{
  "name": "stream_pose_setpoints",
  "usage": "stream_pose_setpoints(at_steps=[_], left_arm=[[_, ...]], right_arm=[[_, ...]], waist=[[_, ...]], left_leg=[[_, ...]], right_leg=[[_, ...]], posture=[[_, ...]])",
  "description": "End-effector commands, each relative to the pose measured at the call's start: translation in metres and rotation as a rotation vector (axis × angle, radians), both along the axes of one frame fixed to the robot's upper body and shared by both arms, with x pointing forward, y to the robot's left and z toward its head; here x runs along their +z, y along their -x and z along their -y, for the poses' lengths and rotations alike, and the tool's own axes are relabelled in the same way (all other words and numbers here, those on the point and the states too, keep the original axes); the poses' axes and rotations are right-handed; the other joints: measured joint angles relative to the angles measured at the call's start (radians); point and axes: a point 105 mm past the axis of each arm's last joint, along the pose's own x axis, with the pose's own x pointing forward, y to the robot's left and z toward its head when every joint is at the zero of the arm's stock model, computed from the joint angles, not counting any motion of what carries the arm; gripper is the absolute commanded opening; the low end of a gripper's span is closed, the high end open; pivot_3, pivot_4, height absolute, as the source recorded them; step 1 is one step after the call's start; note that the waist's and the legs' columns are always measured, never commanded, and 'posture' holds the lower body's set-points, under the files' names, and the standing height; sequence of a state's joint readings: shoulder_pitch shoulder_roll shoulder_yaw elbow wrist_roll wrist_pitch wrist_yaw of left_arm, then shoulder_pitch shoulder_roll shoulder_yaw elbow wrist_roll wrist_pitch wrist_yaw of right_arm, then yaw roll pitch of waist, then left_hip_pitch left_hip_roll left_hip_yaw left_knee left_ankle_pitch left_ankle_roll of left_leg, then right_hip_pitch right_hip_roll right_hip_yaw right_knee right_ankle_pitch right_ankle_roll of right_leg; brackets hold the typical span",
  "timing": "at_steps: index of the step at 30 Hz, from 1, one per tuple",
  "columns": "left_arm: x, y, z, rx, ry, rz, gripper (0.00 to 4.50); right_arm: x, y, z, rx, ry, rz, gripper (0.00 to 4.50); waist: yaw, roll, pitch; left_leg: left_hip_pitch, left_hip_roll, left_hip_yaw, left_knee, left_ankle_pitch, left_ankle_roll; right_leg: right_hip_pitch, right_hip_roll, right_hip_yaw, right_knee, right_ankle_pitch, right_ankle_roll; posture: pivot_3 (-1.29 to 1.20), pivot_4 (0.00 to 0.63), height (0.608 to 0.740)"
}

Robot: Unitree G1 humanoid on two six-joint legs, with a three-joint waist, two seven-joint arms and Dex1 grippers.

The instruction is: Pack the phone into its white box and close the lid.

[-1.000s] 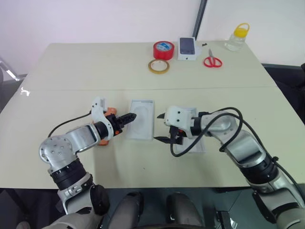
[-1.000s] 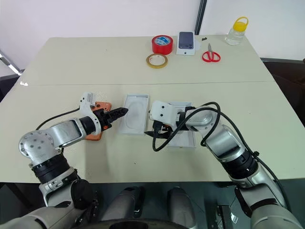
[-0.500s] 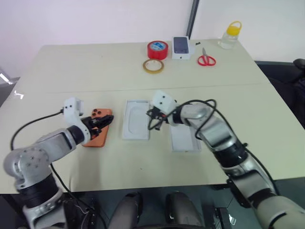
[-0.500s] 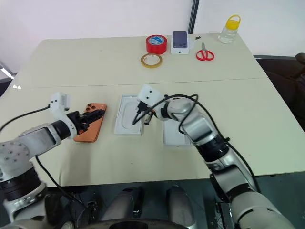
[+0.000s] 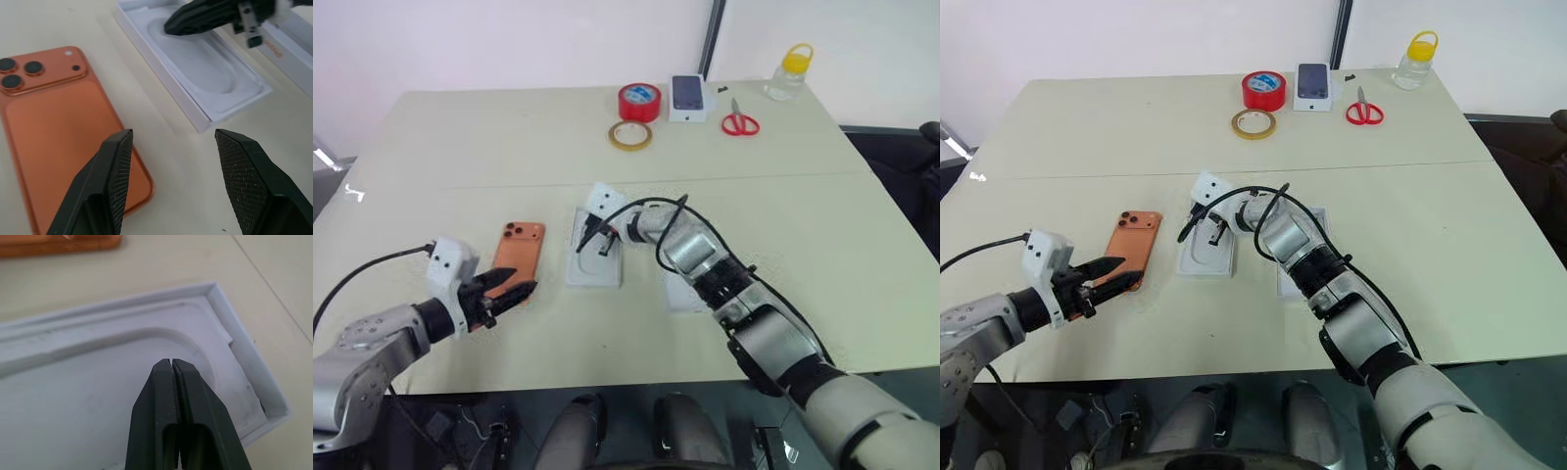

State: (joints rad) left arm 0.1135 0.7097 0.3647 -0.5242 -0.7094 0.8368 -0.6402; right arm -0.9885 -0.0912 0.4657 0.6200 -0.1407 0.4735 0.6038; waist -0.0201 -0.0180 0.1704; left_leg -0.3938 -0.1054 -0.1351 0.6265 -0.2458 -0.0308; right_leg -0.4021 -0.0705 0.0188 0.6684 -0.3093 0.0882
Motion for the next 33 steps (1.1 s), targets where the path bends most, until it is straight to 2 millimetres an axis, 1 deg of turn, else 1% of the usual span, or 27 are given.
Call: stream_pose_setpoints(at_steps=[1,4,10,15,16,19,22,24,26,29,32,33], left_arm=[[0.007,0.003,0.007,-0.041,-0.02,0.044,2.82],[0.005,0.005,0.01,-0.04,-0.008,0.039,2.82],[0.002,0.006,0.015,-0.045,0.003,0.033,2.82],[0.002,0.006,0.017,-0.048,0.011,0.032,2.82],[0.002,0.005,0.017,-0.044,0.012,0.032,2.82],[0.003,0.001,0.01,0.002,0.029,0.031,2.82],[0.006,-0.007,0.0,0.074,0.057,0.027,2.82],[0.006,-0.01,-0.004,0.104,0.063,0.023,2.82],[0.006,-0.014,-0.011,0.154,0.07,0.015,2.82],[0.012,-0.025,-0.03,0.28,0.167,0.001,2.82],[0.013,-0.037,-0.059,0.462,0.244,-0.045,3.63],[0.012,-0.038,-0.065,0.495,0.255,-0.06,4.21]], right_arm=[[0.013,-0.011,-0.005,-0.023,0.01,0.091,0.08],[0.013,-0.017,-0.002,-0.046,0.032,0.14,0.08],[0.014,-0.021,0.001,-0.063,0.032,0.199,0.08],[0.016,-0.015,-0.003,-0.017,0.019,0.221,0.08],[0.019,-0.011,-0.004,0.007,0.007,0.224,0.08],[0.027,0.011,-0.01,0.127,-0.055,0.189,0.08],[0.025,0.034,-0.007,0.224,-0.041,0.159,0.08],[0.025,0.043,-0.006,0.252,-0.032,0.148,0.08],[0.023,0.052,-0.005,0.285,-0.021,0.133,0.08],[0.024,0.064,-0.007,0.336,-0.021,0.123,0.08],[0.032,0.065,-0.017,0.326,-0.056,0.122,0.0],[0.034,0.066,-0.021,0.325,-0.068,0.12,0.0]], waist=[[0.0,0.0,0.0],[-0.001,0.0,0.0],[-0.001,0.0,0.0],[-0.001,0.0,0.0],[-0.001,0.0,0.0],[0.0,0.0,0.0],[0.001,0.0,0.0],[0.0,0.0,0.0],[0.0,0.0,0.0],[0.0,0.0,0.0],[-0.001,0.0,0.0],[-0.003,0.0,0.0]], left_leg=[[0.0,0.0,0.0,0.0,0.0,0.0],[0.0,0.0,0.0,0.0,0.0,0.0],[0.0,0.0,0.0,0.0,0.0,0.0],[0.0,0.0,0.0,0.0,0.0,0.0],[0.0,0.0,0.0,0.0,0.0,0.0],[0.0,0.001,0.0,0.0,0.0,0.0],[0.0,0.001,0.0,0.0,-0.001,0.002],[0.0,0.001,0.0,0.0,-0.002,0.004],[0.0,0.002,0.0,0.0,-0.002,0.004],[0.0,0.002,0.0,0.0,-0.002,0.004],[0.0,0.004,0.0,0.0,-0.002,0.004],[0.0,0.005,0.0,0.001,-0.002,0.003]], right_leg=[[0.0,0.0,0.0,0.0,0.0,0.0],[-0.001,0.0,0.0,0.001,0.0,0.0],[-0.001,0.0,0.0,0.001,0.0,0.0],[-0.001,0.001,0.0,0.001,0.0,0.0],[-0.001,0.001,0.0,0.001,0.0,0.0],[-0.001,0.001,0.0,0.001,0.0,0.0],[-0.001,0.001,0.0,0.001,0.0,0.0],[0.0,0.002,0.0,0.001,0.0,0.0],[-0.001,0.002,0.0,0.001,0.0,0.0],[-0.001,0.003,0.001,0.001,0.001,-0.001],[-0.001,0.004,0.001,0.002,0.001,-0.002],[-0.001,0.005,0.0,0.002,0.002,-0.002]], posture=[[0.0,0.15,0.74],[0.0,0.15,0.74],[0.0,0.15,0.74],[0.0,0.15,0.74],[0.0,0.15,0.74],[0.0,0.15,0.74],[0.0,0.15,0.74],[0.0,0.15,0.74],[0.0,0.15,0.74],[0.0,0.15,0.74],[0.0,0.15,0.74],[0.0,0.15,0.74]])
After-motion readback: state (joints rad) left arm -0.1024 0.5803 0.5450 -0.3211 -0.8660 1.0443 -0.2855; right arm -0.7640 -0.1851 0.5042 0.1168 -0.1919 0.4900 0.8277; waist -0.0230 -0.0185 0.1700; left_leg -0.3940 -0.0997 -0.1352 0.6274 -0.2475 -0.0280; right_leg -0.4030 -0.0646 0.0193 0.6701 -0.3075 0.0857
